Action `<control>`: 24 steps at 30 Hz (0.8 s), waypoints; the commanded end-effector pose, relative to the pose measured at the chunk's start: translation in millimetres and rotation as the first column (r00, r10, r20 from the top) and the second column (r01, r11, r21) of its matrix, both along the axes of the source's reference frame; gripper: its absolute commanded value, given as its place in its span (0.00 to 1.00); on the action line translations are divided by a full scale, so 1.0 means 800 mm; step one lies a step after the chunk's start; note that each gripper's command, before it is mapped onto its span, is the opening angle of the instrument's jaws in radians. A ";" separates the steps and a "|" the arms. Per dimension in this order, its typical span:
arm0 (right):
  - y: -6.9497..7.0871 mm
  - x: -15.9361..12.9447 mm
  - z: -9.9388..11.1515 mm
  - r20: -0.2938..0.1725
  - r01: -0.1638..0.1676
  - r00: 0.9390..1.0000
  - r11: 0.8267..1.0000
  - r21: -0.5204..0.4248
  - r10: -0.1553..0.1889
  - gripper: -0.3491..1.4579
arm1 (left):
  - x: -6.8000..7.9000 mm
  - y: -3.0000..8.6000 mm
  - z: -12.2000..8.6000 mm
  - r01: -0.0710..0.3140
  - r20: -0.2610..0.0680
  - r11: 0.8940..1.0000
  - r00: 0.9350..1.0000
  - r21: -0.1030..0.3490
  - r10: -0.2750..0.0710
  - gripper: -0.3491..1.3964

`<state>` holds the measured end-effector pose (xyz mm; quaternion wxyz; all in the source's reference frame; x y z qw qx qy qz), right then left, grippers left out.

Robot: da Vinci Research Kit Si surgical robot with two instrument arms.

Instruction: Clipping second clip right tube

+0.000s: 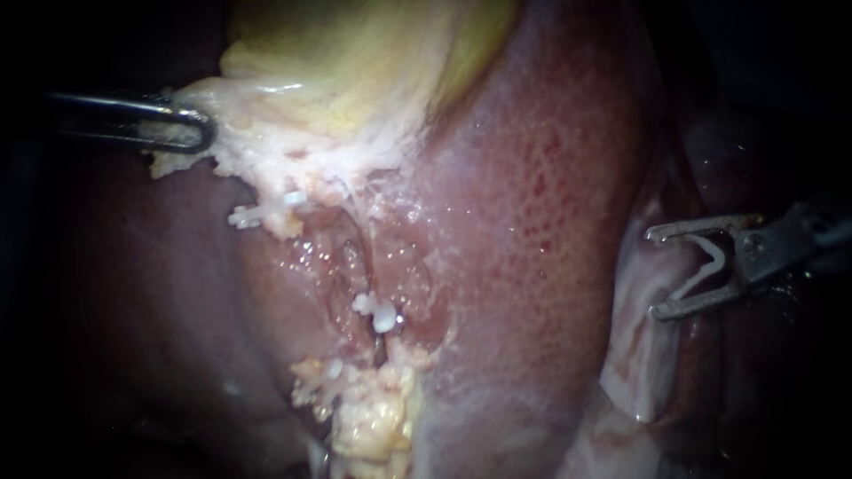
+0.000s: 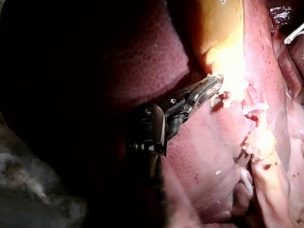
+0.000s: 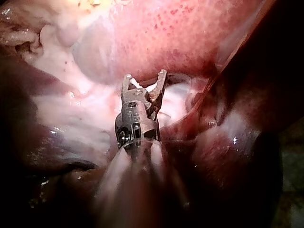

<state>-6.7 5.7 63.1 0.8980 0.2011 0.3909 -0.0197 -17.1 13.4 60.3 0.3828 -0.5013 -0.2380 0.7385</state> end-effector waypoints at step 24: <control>-0.0030 0.0184 -0.0021 -0.151 -0.184 0.945 0.855 0.484 0.290 0.47 | -0.0001 -0.0001 0.0000 0.001 -0.001 1.000 1.000 -0.001 -0.001 0.00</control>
